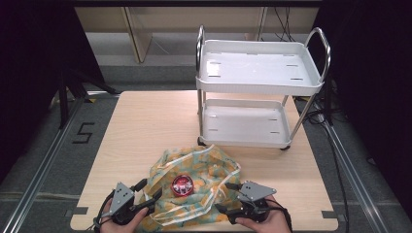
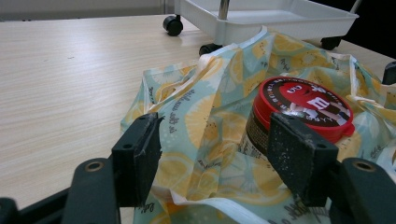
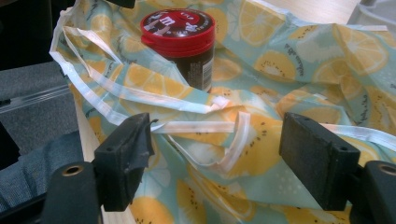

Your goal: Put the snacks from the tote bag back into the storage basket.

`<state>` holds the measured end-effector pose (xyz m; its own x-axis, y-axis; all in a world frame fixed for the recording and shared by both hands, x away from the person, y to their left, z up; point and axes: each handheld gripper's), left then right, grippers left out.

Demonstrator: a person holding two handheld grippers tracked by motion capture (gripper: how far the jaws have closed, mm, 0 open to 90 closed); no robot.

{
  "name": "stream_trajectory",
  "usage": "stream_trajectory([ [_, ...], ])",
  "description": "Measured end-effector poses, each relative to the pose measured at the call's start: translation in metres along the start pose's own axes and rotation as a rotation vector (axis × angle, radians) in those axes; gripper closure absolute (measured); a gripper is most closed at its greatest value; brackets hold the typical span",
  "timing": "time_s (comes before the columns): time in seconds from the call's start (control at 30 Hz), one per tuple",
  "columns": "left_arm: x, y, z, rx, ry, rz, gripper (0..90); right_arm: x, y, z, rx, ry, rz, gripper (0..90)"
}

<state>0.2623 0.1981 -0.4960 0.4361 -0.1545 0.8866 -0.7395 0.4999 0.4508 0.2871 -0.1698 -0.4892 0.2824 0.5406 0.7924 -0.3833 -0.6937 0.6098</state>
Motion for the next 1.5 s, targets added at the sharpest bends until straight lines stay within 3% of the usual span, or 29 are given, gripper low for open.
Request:
stream_trajectory([
  [0.13, 0.0, 0.001, 0.001, 0.004, 0.009, 0.0, 34.4, 0.002, -0.001, -0.001, 0.009, -0.029, 0.001, 23.7],
  [0.2, 0.0, -0.002, -0.001, -0.02, -0.007, 0.009, 33.9, 0.008, -0.003, -0.001, 0.012, -0.007, 0.001, 21.7],
  [0.27, 0.0, 0.0, 0.001, -0.004, 0.014, -0.001, 34.0, 0.013, -0.005, -0.003, 0.014, -0.004, 0.01, 21.0],
  [0.4, 0.001, 0.001, 0.001, -0.006, 0.009, 0.011, 33.9, 0.025, -0.01, -0.002, 0.01, 0.025, 0.024, 20.2],
  [0.73, 0.001, 0.001, 0.002, -0.003, 0.005, 0.006, 33.4, 0.042, -0.021, 0.002, 0.032, 0.007, 0.024, 20.1],
  [1.0, 0.001, 0.002, 0.002, -0.002, 0.015, 0.01, 33.4, 0.057, -0.036, 0.006, 0.046, 0.038, 0.024, 20.2],
  [1.2, 0.001, 0.0, 0.001, -0.016, 0.0, 0.016, 33.4, 0.066, -0.044, 0.003, 0.072, 0.047, 0.021, 20.2],
  [1.5, 0.001, 0.001, 0.003, -0.012, 0.012, 0.007, 33.4, 0.072, -0.06, -0.002, 0.1, 0.045, 0.007, 20.2],
])
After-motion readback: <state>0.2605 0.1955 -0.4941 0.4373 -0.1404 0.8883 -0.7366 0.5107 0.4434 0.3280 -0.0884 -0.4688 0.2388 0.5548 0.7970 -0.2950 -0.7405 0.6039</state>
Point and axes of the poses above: each handheld gripper's, and its own axes: y roughly backward along the jaws, x roughly out of its top, z roughly to its right, and after that the axes turned 8 degrees about -z, right-handed
